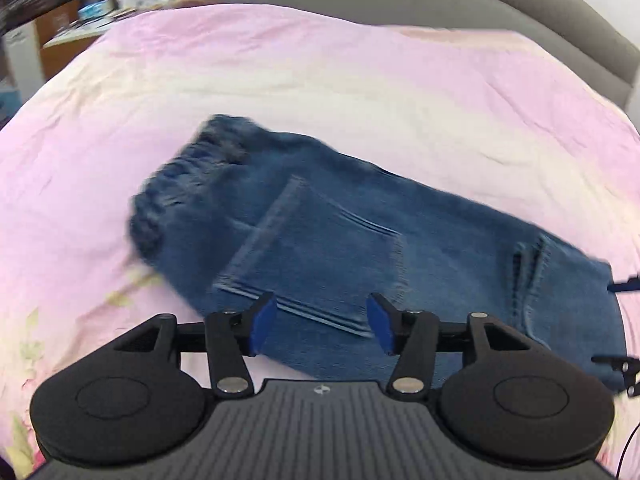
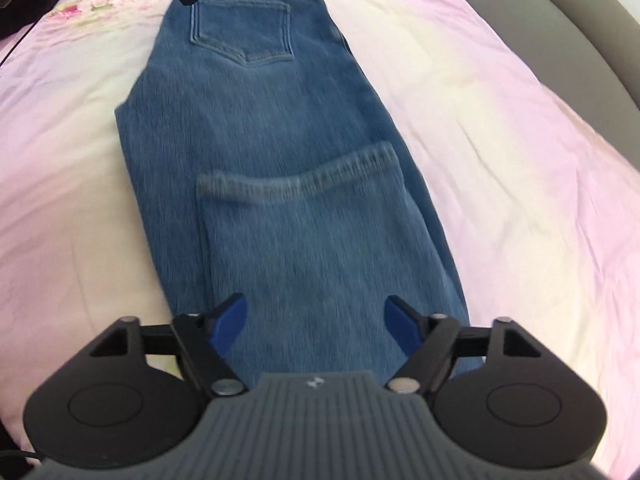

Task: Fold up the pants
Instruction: 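Release the hem edge with the left gripper and move to the elastic waistband, then grasp the elastic waistband with the left gripper while the right grasps the folded hem edge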

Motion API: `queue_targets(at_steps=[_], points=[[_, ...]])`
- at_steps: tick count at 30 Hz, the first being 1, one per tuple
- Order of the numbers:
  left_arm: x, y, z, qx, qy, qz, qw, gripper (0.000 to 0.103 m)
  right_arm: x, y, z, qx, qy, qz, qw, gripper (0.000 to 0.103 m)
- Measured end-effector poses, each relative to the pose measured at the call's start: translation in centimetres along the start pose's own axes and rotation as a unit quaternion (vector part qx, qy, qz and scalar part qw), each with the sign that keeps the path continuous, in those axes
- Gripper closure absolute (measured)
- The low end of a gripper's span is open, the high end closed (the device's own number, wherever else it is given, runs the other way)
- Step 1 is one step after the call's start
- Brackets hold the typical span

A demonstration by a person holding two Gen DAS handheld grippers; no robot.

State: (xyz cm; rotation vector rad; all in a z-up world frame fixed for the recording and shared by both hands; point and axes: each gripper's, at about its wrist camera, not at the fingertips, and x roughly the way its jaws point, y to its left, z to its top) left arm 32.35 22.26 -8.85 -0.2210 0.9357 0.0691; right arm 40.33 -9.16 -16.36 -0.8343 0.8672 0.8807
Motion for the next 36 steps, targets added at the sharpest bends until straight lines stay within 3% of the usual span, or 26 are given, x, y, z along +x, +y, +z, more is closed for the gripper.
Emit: queue_targets(at_steps=[5, 10, 16, 25, 32, 36], points=[[1.1, 5.9, 0.3, -0.08, -0.024, 0.013, 0.9964, 0.036, 2.2, -0.1, 3.2, -0.048, 0.006, 0.019, 0.999, 0.025], [3.1, 9.5, -0.2, -0.133, -0.019, 0.002, 0.991, 0.035, 4.7, -0.6, 5.6, -0.082, 0.024, 0.03, 0.996, 0.022], [5.5, 11.7, -0.5, -0.18, -0.031, -0.034, 0.9825, 0.033, 8.4, -0.9, 6.7, -0.098, 0.061, 0.057, 0.992, 0.017], [9.2, 13.3, -0.8, -0.226, -0.044, -0.065, 0.9708, 0.023, 11.5, -1.9, 7.6, -0.074, 0.099, 0.099, 0.987, 0.013], [8.2, 12.3, -0.5, -0.217, -0.059, -0.058, 0.9726, 0.048, 12.6, -2.3, 7.7, -0.062, 0.111, 0.103, 0.987, 0.012], [5.8, 10.9, 1.1, -0.196, -0.068, -0.055, 0.9768, 0.054, 12.6, -2.6, 7.7, -0.06, 0.105, 0.104, 0.987, 0.012]])
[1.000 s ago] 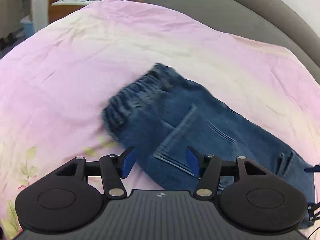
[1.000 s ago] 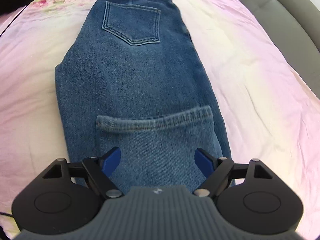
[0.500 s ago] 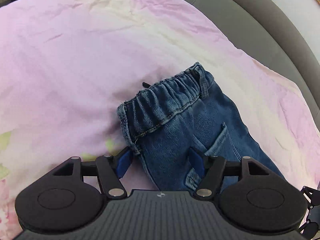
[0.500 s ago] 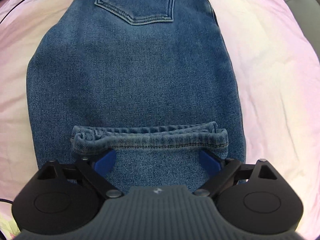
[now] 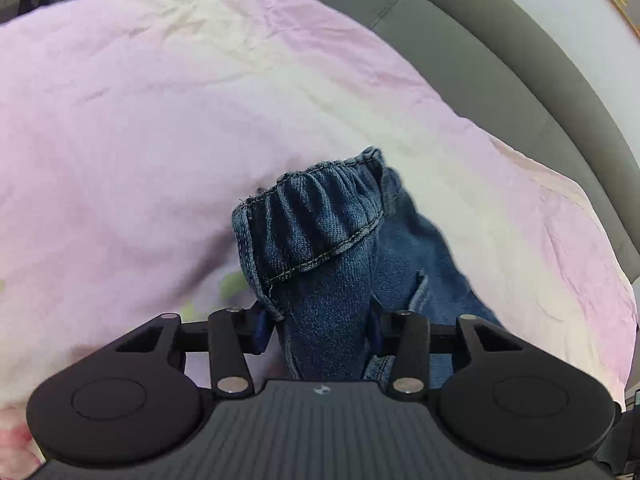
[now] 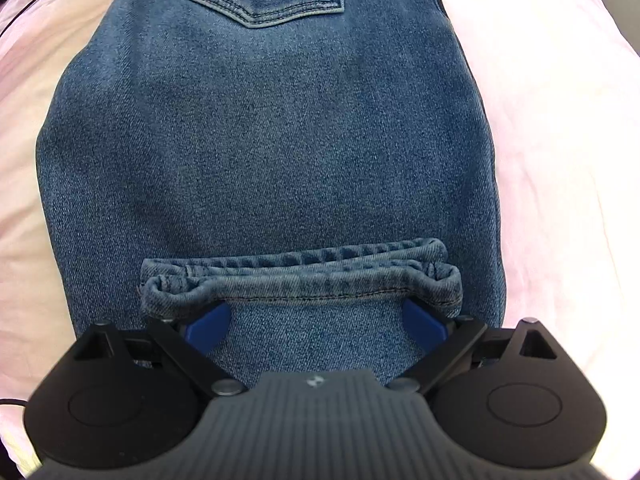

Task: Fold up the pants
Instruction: 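Grasp the elastic waistband with the left gripper while the right grasps the folded hem edge, then lift the waistband with the left gripper and fold it over onto the hems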

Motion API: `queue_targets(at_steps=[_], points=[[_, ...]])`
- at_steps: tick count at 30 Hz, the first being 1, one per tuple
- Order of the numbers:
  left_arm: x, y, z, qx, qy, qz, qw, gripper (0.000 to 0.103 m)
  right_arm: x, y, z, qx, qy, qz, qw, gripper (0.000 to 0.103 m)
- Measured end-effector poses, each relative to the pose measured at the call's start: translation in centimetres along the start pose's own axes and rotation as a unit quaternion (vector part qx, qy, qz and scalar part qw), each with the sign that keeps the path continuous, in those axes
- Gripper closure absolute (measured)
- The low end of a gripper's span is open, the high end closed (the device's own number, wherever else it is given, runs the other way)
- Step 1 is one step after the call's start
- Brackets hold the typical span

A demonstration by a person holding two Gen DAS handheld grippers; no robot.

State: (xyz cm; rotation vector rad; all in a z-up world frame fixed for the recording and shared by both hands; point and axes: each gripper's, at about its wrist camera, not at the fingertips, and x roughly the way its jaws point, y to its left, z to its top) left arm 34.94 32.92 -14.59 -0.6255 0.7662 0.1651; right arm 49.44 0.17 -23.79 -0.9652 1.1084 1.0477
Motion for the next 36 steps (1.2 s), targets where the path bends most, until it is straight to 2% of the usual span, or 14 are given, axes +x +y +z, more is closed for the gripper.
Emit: queue_targets(at_steps=[5, 9, 13, 17, 22, 24, 28, 30, 34, 36], points=[[-3.3, -5.0, 1.3, 0.056, -0.017, -0.001, 0.9983, 0.057, -2.1, 0.0, -1.6, 0.011, -0.034, -0.02, 0.999, 0.016], [-6.0, -10.3, 1.2, 0.119, -0.041, -0.001, 0.992, 0.057, -5.3, 0.0, -3.8, 0.052, -0.07, -0.033, 0.996, 0.019], [-8.2, -17.2, 0.0, 0.188, -0.067, -0.008, 0.9798, 0.058, -8.3, 0.8, -7.6, 0.073, -0.085, -0.068, 0.991, 0.019], [-10.0, -24.3, -2.7, 0.274, -0.088, -0.017, 0.9575, 0.059, -11.2, 1.4, -12.0, 0.121, -0.097, -0.083, 0.984, 0.019], [-9.7, -32.2, -8.9, 0.402, -0.103, -0.028, 0.9094, 0.061, -13.7, 1.5, -18.4, 0.213, -0.114, -0.084, 0.967, 0.019], [-9.0, -34.5, -11.5, 0.435, -0.1, -0.04, 0.8937, 0.061, -14.5, 2.0, -21.0, 0.247, -0.123, -0.079, 0.958, 0.019], [-6.6, -38.2, -17.2, 0.497, -0.077, -0.062, 0.8622, 0.063, -15.5, 2.9, -25.5, 0.294, -0.139, -0.064, 0.944, 0.019], [-5.4, -39.9, -20.6, 0.528, -0.061, -0.071, 0.8442, 0.064, -15.4, 3.4, -26.9, 0.304, -0.138, -0.063, 0.941, 0.019], [-2.2, -41.7, -27.4, 0.598, -0.022, -0.076, 0.7972, 0.065, -14.6, 4.2, -29.2, 0.326, -0.137, -0.045, 0.934, 0.019], [-1.2, -41.9, -31.0, 0.633, -0.013, -0.069, 0.7708, 0.065, -14.2, 4.6, -30.1, 0.332, -0.14, -0.033, 0.932, 0.019]])
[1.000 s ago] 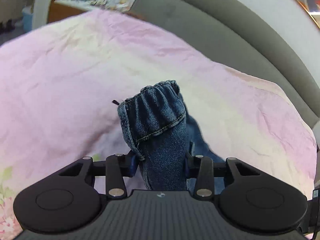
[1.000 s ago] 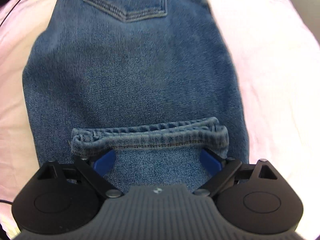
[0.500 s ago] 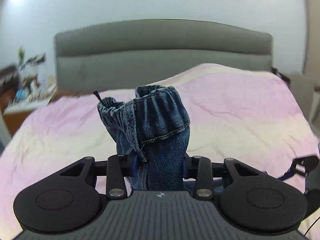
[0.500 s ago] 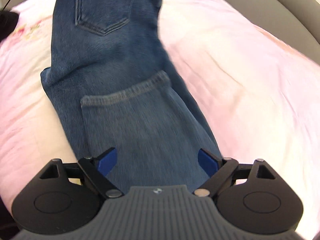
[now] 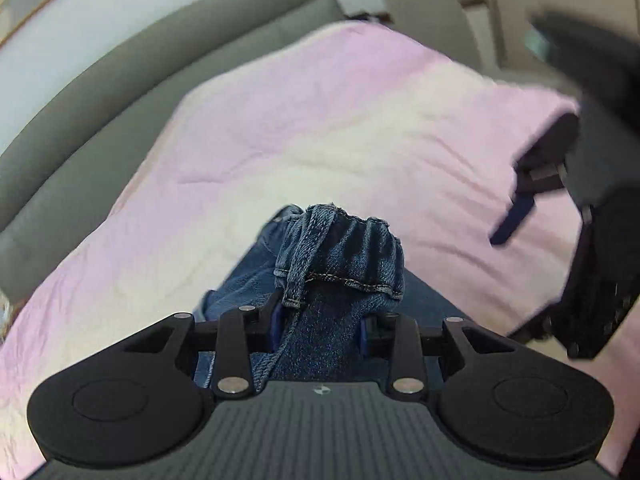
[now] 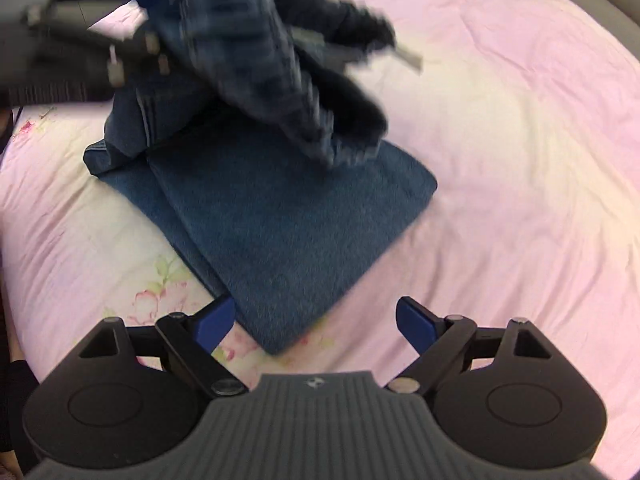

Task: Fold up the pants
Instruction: 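Lift the waistband with the left gripper and fold it over onto the hems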

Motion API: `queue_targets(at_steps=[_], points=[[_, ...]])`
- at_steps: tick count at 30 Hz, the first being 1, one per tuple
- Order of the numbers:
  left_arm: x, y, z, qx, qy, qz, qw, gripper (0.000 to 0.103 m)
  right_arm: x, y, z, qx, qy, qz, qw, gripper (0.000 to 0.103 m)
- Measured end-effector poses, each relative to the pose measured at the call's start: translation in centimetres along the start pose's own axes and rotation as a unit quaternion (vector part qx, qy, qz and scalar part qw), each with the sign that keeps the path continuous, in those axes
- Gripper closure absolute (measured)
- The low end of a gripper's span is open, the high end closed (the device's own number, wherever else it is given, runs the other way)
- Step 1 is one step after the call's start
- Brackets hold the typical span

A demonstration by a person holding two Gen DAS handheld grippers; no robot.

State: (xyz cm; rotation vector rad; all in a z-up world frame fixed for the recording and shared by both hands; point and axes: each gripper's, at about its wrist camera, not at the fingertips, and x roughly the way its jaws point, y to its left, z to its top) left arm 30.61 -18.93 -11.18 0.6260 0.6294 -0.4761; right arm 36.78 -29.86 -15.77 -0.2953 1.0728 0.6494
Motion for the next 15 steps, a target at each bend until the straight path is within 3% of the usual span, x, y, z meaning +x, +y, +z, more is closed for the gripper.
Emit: queue_targets(at_steps=[6, 11, 13, 15], points=[[2.7, -5.5, -2.1, 0.093, 0.052, -0.03, 0.9939, 0.062, 0.8, 0.0, -1.6, 0.016, 0.009, 0.018, 1.0, 0.019], [3.9, -5.9, -3.1, 0.107, 0.061, -0.041, 0.9916, 0.058, 1.1, 0.0, -1.5, 0.021, 0.014, 0.01, 1.0, 0.019], [3.4, -5.1, -3.3, 0.107, 0.048, -0.041, 0.9923, 0.054, 0.3, 0.1, -1.6, 0.025, 0.011, 0.006, 1.0, 0.019], [2.2, -4.0, -3.4, 0.093, 0.037, -0.054, 0.9935, 0.036, -0.5, 0.2, -1.8, 0.034, 0.002, 0.001, 0.999, 0.019]])
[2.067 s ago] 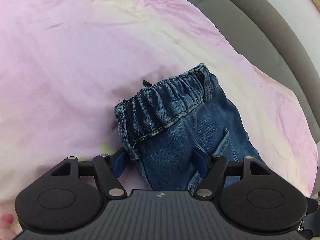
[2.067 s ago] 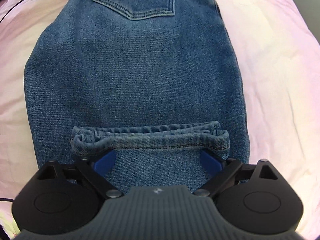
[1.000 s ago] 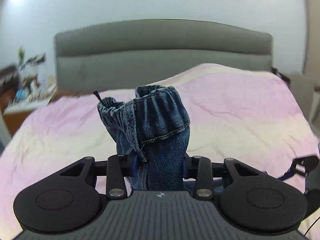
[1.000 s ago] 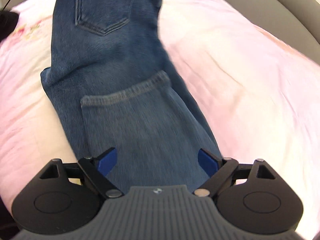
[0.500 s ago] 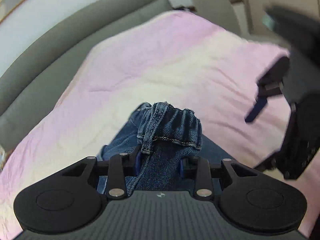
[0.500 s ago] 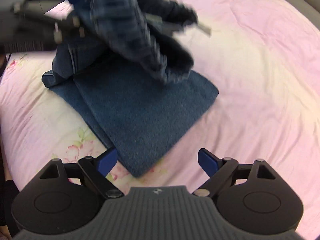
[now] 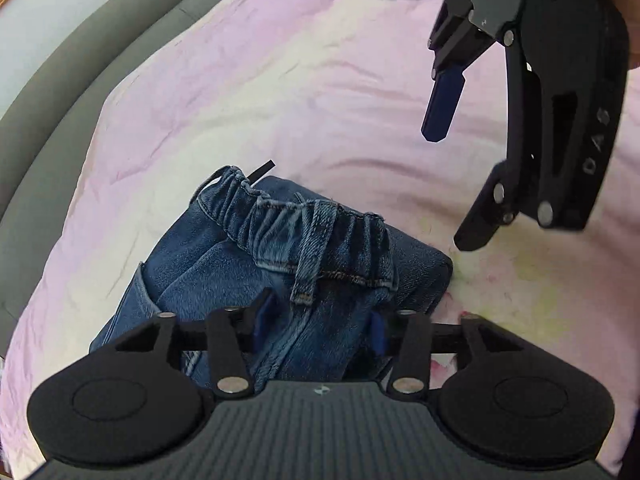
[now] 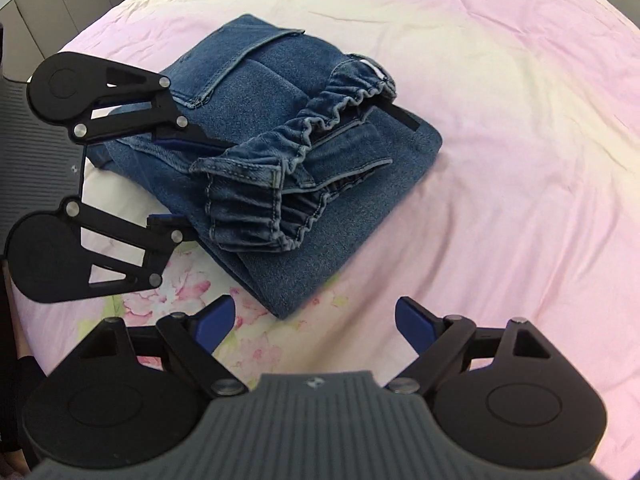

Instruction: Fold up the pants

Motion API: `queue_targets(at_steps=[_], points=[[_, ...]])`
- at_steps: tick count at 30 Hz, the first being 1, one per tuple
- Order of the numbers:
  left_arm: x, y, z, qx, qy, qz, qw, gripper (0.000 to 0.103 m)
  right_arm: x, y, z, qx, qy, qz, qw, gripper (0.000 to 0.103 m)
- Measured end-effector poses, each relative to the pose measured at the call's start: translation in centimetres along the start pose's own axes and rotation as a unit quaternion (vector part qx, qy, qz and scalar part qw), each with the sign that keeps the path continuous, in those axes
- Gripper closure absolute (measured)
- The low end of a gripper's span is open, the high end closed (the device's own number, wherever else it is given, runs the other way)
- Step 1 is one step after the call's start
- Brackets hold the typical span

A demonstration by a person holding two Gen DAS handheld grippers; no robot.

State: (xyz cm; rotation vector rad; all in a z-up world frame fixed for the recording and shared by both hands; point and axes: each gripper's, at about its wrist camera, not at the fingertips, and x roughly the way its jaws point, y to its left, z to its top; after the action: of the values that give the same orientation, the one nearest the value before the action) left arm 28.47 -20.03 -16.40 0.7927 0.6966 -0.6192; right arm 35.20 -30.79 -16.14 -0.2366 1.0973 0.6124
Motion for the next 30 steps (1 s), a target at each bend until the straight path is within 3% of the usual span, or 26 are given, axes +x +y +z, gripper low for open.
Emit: queue_targets(at_steps=[1, 4, 7, 12, 18, 24, 26, 28, 30], points=[[-0.6, 0.5, -0.3, -0.011, -0.003, -0.016, 0.9998, 0.027, -0.8, -0.1, -0.2, 0.007, -0.005, -0.001, 1.0, 0.019], [-2.7, 2.4, -1.3, -0.056, -0.015, -0.042, 0.9974, 0.026, -2.6, -0.2, 0.2, 0.043, -0.027, 0.01, 0.999, 0.022], [-4.8, 4.2, -3.3, -0.07, -0.012, -0.027, 0.9971, 0.026, -3.6, 0.1, 0.9, 0.089, -0.056, 0.033, 0.994, 0.026], [-6.0, 7.4, -8.9, -0.088, 0.04, 0.023, 0.995, 0.025, -3.6, 0.1, 2.7, 0.17, -0.091, 0.066, 0.979, 0.034], [-6.2, 11.3, -16.2, -0.186, 0.08, 0.039, 0.9785, 0.021, -0.7, -0.1, 4.4, 0.219, -0.086, 0.073, 0.969, 0.041], [-4.1, 12.3, -18.6, -0.256, 0.079, 0.01, 0.9633, 0.022, 1.9, -0.4, 5.8, 0.24, -0.076, 0.056, 0.966, 0.046], [-3.1, 12.1, -18.7, -0.253, 0.087, 0.019, 0.9634, 0.029, 2.6, -0.9, 5.8, 0.263, -0.072, 0.06, 0.96, 0.051], [-2.3, 12.1, -18.9, -0.25, 0.101, 0.02, 0.9628, 0.036, 3.2, -1.3, 5.7, 0.292, -0.068, 0.078, 0.951, 0.062], [-2.5, 12.3, -19.3, -0.252, 0.098, 0.014, 0.9626, 0.065, 2.9, -0.9, 5.9, 0.295, -0.067, 0.075, 0.95, 0.068]])
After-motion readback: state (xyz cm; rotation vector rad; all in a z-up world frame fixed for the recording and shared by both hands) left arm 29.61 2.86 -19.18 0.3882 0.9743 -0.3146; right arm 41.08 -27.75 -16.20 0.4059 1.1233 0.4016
